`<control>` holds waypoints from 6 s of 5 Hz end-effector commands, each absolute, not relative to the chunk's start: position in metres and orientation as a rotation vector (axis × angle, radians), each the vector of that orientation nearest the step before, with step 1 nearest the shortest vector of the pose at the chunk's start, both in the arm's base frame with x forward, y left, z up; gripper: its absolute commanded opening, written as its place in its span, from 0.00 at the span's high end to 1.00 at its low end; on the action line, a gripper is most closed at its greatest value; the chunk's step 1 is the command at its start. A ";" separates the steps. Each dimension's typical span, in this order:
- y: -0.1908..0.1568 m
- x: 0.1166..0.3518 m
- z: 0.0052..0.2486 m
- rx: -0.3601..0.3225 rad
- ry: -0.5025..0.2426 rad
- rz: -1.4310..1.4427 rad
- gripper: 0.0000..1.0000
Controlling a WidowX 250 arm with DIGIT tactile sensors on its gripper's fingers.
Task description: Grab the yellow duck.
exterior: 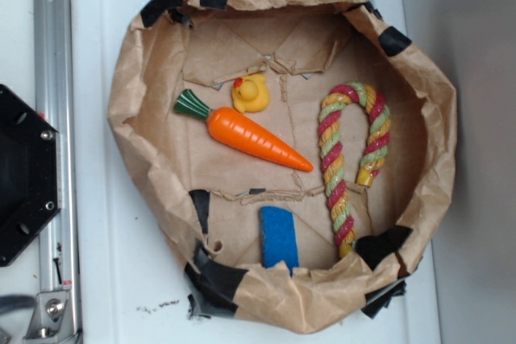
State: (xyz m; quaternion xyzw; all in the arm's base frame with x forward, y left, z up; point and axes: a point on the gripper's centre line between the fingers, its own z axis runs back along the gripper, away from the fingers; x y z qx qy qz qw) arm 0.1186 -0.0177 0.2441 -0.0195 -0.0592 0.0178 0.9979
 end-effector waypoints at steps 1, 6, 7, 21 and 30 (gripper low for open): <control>-0.018 0.119 0.244 -0.039 -0.118 0.036 0.00; 0.026 0.217 0.178 -0.047 -0.237 0.420 0.00; 0.026 0.217 0.178 -0.047 -0.237 0.420 0.00; 0.037 0.276 0.080 -0.154 -0.308 0.621 0.00; 0.052 0.226 0.042 -0.049 -0.148 0.683 0.00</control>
